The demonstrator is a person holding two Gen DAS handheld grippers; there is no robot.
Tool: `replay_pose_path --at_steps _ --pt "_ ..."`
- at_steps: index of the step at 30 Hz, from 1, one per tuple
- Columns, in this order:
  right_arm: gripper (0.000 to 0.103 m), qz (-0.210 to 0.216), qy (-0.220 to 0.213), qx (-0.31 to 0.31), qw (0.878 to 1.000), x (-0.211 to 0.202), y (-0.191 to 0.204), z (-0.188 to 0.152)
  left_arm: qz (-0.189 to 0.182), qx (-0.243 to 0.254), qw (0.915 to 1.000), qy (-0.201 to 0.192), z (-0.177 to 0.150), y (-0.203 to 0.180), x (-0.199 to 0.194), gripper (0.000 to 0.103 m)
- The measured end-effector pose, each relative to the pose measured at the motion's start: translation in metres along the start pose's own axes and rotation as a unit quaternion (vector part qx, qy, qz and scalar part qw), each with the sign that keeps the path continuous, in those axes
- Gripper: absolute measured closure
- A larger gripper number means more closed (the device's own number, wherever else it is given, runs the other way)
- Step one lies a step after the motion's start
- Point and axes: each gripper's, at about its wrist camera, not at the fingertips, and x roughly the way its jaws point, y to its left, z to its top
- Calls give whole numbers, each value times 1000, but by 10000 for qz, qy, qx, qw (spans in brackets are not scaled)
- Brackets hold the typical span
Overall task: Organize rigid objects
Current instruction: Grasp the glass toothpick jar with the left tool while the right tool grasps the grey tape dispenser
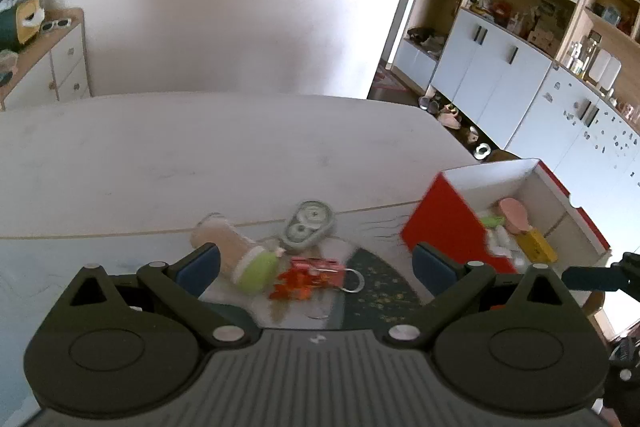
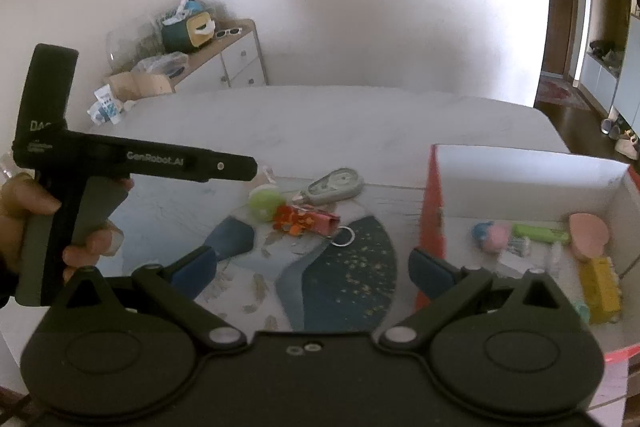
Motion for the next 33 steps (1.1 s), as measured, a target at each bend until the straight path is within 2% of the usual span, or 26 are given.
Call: replay_pose_path --at_steps 5,18,24,33 --pt "1 49 105 -386 9992 21 19 3 -165 95 9997 148 -5 29 20 0" --pt "1 -340 373 29 9987 76 5 39 -167 711 9972 188 -13 64 58 0" --pt "2 -378 641 72 9972 116 2 53 -283 897 9953 234 -12 70 78 0" --pt "7 -625 1042 539 9911 179 -5 73 -446 1143 9924 98 -14 76 99 0"
